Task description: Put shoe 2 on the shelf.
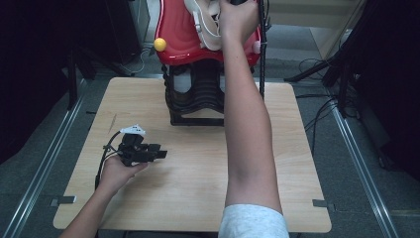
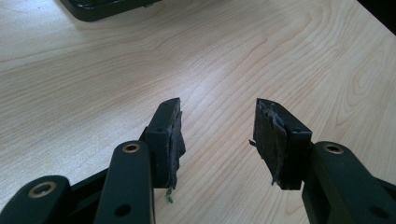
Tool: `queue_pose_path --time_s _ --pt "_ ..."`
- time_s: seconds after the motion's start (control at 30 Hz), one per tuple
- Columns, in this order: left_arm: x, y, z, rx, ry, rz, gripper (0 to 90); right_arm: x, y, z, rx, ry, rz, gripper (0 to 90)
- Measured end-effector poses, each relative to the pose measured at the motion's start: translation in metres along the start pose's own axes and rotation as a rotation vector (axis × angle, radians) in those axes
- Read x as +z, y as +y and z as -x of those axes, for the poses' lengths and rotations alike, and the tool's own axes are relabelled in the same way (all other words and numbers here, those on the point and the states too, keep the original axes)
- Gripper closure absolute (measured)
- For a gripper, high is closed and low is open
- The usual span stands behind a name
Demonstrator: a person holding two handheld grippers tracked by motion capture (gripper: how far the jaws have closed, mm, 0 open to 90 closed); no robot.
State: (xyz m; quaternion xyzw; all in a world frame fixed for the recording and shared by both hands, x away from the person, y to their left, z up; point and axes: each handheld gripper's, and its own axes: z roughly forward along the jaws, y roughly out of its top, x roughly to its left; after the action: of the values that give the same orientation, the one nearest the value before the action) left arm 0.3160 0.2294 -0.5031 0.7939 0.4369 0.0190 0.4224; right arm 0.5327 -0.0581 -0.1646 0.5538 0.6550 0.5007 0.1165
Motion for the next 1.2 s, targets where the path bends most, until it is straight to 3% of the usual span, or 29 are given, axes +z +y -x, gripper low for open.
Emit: queue_pose_path --time_s 0.5,0.93,1.2 --pt "0.0 0.0 0.0 0.0 0.001 -0.005 52.0 0.003 -0.001 -0.004 -0.017 0.012 -0.001 71.7" --pt "0.003 0.0 0.001 0.011 0.005 -0.022 52.0 -0.03 0.0 0.006 -0.06 0.033 0.006 66.6" --pt "0.004 -0.001 0.001 0.011 0.01 -0.026 51.9 -0.048 -0.011 0.023 -0.075 0.095 0.016 57.9"
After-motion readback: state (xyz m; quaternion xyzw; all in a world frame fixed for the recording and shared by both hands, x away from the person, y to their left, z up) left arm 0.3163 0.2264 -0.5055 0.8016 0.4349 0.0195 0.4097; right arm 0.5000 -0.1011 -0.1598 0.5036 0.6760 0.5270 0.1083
